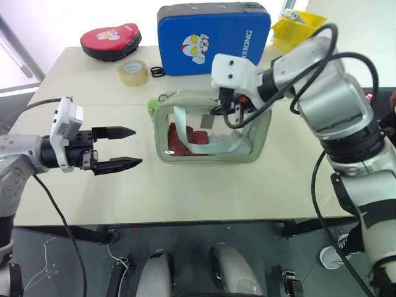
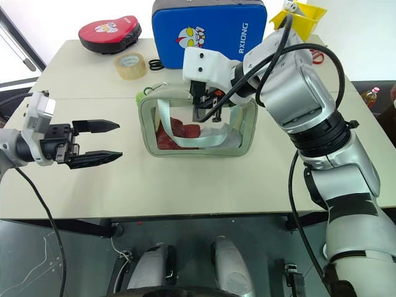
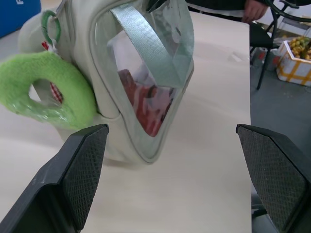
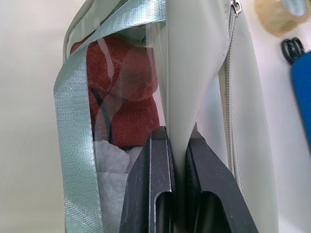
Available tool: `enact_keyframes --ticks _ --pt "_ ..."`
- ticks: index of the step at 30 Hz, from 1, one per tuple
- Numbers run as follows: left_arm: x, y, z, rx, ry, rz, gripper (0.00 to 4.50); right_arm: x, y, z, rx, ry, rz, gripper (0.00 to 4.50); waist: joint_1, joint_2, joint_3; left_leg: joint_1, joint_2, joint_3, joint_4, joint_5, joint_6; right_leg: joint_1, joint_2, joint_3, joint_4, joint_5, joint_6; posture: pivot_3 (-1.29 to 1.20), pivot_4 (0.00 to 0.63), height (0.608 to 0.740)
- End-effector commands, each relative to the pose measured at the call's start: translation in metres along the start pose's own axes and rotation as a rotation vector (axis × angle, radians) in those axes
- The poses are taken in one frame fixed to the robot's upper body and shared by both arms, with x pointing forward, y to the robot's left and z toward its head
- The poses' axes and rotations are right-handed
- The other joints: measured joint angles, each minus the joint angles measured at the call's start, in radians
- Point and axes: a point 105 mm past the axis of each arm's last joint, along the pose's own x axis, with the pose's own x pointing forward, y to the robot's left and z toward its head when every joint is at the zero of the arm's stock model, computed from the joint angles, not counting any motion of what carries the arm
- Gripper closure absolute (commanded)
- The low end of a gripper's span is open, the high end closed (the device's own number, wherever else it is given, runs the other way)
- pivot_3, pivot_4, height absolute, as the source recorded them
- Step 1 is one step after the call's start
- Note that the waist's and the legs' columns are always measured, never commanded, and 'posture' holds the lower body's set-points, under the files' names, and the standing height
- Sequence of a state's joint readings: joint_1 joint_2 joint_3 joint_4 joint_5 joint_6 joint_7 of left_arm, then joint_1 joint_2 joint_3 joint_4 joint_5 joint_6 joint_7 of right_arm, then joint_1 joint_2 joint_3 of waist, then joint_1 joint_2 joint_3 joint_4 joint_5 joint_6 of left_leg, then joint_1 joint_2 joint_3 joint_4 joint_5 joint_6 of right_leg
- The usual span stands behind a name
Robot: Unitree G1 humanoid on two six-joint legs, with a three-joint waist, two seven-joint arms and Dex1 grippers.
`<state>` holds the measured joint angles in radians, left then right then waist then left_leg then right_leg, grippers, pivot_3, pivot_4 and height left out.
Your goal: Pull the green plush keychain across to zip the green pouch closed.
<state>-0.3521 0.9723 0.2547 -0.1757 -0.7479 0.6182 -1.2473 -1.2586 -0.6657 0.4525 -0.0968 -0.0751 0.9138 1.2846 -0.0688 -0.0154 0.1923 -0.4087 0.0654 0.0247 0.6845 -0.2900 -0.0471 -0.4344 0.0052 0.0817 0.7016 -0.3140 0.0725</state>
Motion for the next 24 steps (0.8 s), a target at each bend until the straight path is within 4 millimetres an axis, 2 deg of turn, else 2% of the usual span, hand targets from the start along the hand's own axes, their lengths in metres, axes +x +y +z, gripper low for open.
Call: enact_keyframes --ticks 1,3,10,19,23,24 --pt "-0.001 0.000 0.007 0.046 -0.003 -0.005 0.00 -0.018 0.003 0.015 -0.051 -0.041 -0.049 4.44 0.001 0.000 0.000 0.000 0.000 0.000 0.000 0.000 0.000 0.000 0.000 0.000 0.000 0.000 0.000 0.00 0.150 0.737" --pt "-0.001 -0.001 0.007 0.045 -0.003 -0.007 0.00 -0.015 0.017 0.014 -0.067 -0.055 0.004 4.44 0.000 0.000 0.000 0.000 0.000 0.000 0.000 0.000 0.000 0.000 0.000 0.000 0.000 0.000 0.000 0.00 0.150 0.737" --pt "-0.001 -0.001 0.007 0.043 0.000 -0.008 0.00 -0.005 0.041 0.013 -0.025 -0.073 0.070 4.44 -0.001 0.000 0.000 0.000 0.000 0.000 0.000 0.000 0.000 0.000 0.000 0.000 0.000 0.000 0.000 0.00 0.150 0.737" --pt "-0.001 0.000 0.007 0.046 0.008 -0.006 0.00 0.003 0.049 0.016 0.052 -0.072 0.085 4.44 0.000 0.000 0.000 0.000 0.000 0.000 0.000 0.000 0.000 0.000 0.000 0.000 0.000 0.000 0.000 0.00 0.150 0.737" --pt "-0.001 0.000 0.006 0.047 0.013 -0.003 0.00 0.008 0.051 0.009 0.062 -0.041 0.082 4.44 -0.001 0.000 0.000 0.000 0.000 0.000 0.000 0.000 0.000 0.000 0.000 0.000 0.000 0.000 0.000 0.00 0.150 0.737" --pt "-0.001 0.000 0.006 0.048 0.013 -0.003 0.00 0.008 0.052 0.007 0.063 -0.038 0.085 4.10 -0.001 0.000 0.000 0.000 0.000 0.000 0.000 0.000 0.000 0.000 0.000 0.000 0.000 0.000 0.000 0.00 0.150 0.737"
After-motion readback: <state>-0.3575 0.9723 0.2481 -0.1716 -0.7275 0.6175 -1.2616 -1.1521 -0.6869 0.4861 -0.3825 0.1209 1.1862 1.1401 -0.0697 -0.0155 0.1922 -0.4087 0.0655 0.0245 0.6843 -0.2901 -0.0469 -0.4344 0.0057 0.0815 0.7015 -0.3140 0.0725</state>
